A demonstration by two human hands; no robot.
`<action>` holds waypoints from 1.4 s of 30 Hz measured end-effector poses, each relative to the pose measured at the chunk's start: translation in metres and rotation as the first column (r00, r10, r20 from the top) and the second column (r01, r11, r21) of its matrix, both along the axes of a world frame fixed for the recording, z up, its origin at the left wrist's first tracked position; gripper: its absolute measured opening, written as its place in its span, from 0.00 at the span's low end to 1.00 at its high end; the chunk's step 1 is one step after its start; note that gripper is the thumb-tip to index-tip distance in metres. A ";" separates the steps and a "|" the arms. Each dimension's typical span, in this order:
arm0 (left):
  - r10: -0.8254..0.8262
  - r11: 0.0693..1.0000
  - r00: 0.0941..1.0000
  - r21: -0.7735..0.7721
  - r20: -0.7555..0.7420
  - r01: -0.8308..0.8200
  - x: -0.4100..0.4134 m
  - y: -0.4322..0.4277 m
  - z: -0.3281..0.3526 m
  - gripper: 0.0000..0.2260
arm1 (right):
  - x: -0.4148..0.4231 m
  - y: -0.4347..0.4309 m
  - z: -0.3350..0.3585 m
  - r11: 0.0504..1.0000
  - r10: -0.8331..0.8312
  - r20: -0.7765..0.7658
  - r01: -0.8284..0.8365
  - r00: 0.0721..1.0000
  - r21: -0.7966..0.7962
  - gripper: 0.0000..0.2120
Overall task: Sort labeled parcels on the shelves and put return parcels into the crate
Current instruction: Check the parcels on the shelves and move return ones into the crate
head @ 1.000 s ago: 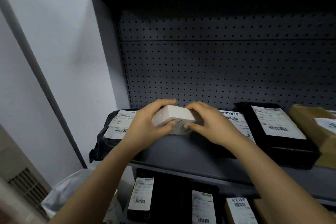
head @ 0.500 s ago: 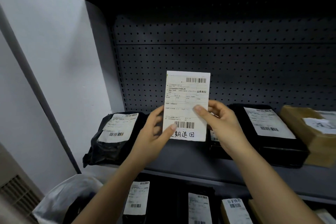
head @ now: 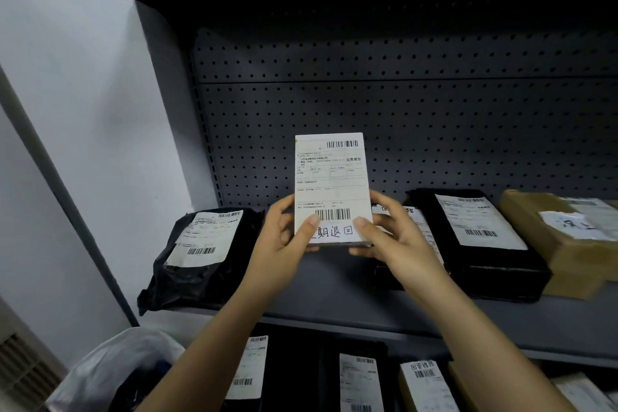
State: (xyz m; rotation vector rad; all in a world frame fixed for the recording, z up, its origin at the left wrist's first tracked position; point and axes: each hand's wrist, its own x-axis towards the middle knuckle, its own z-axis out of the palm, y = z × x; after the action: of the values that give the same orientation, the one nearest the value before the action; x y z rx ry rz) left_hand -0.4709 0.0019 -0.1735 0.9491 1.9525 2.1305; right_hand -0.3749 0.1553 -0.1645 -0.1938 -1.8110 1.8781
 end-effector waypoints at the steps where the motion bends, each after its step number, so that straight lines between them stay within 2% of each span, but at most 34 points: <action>1: 0.004 1.000 1.000 -0.023 -0.017 -0.004 -0.001 0.000 0.000 0.21 | 0.001 0.001 -0.001 1.000 -0.008 -0.010 0.008 1.000 -0.013 0.20; 7: 0.171 0.962 0.948 -0.162 -0.270 -0.220 -0.010 -0.007 -0.002 0.15 | 0.006 0.015 -0.007 0.995 -0.100 -0.037 0.099 0.994 -0.014 0.22; 11: 0.209 0.882 0.813 -0.254 -0.544 -0.397 -0.014 -0.013 -0.003 0.15 | 0.013 0.028 -0.008 0.992 -0.127 -0.053 0.127 0.990 -0.004 0.22; 14: 0.183 0.840 0.732 -0.282 -0.656 -0.463 -0.013 -0.013 0.000 0.16 | 0.020 0.036 -0.007 0.991 -0.134 -0.067 0.132 0.989 -0.020 0.22; 31: 0.075 0.809 0.684 -0.356 -0.726 -0.467 0.018 0.029 -0.001 0.17 | 0.059 0.078 -0.013 0.987 -0.157 -0.085 0.153 0.984 -0.051 0.22; 37: -0.072 0.836 0.619 -0.386 -0.782 -0.390 0.026 0.054 0.004 0.16 | 0.090 0.081 -0.019 0.958 -0.286 -0.098 0.283 0.953 -0.036 0.21; 42: -0.180 0.897 0.545 -0.364 -0.819 -0.250 0.030 0.079 0.014 0.19 | 0.125 0.071 -0.015 0.887 -0.455 -0.136 0.461 0.880 0.021 0.23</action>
State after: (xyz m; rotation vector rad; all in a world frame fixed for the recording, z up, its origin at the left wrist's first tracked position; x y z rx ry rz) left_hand -0.4407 0.0805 -0.1591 2.0865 2.6658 1.0980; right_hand -0.2502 0.2259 -0.1791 -0.4337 -1.5573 1.4710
